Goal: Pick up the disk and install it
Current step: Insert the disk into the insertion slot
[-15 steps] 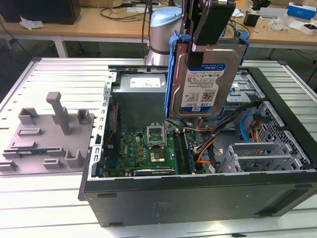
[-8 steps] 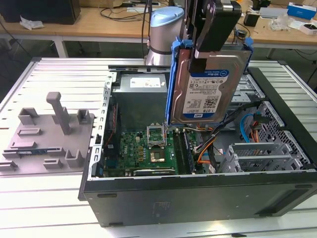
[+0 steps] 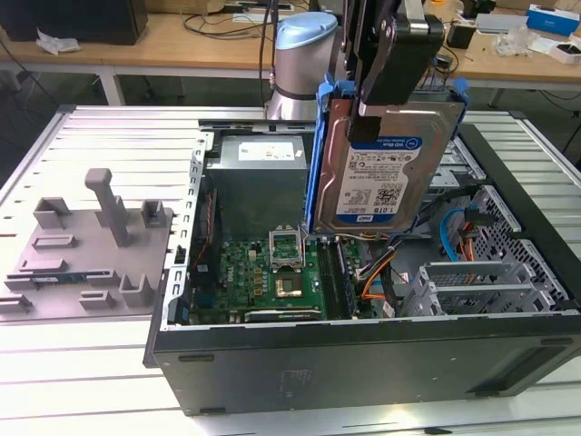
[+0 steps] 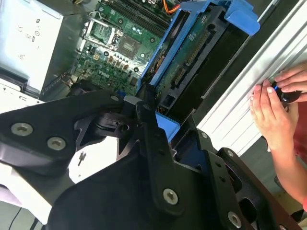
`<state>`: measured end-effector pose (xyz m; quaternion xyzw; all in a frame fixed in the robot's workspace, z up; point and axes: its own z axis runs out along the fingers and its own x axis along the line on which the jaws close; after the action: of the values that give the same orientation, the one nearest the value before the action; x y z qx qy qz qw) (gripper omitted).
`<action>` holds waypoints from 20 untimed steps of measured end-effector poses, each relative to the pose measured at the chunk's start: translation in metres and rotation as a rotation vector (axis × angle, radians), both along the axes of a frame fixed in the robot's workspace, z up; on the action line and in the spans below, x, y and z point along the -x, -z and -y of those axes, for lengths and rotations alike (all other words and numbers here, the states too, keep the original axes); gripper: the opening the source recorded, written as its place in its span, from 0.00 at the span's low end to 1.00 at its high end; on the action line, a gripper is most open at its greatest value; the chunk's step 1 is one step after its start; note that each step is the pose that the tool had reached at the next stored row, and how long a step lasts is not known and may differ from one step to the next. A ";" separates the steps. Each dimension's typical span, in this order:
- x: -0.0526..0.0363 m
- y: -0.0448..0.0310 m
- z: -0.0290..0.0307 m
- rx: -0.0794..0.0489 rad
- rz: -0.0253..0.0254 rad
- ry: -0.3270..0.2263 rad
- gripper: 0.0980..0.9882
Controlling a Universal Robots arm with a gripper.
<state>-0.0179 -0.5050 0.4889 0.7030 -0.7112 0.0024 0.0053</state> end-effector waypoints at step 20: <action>-0.0461 0.0028 0.0222 -0.004 -0.0112 0.004 0.30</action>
<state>0.0281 -0.5272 0.4861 0.7015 -0.7126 -0.0031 0.0077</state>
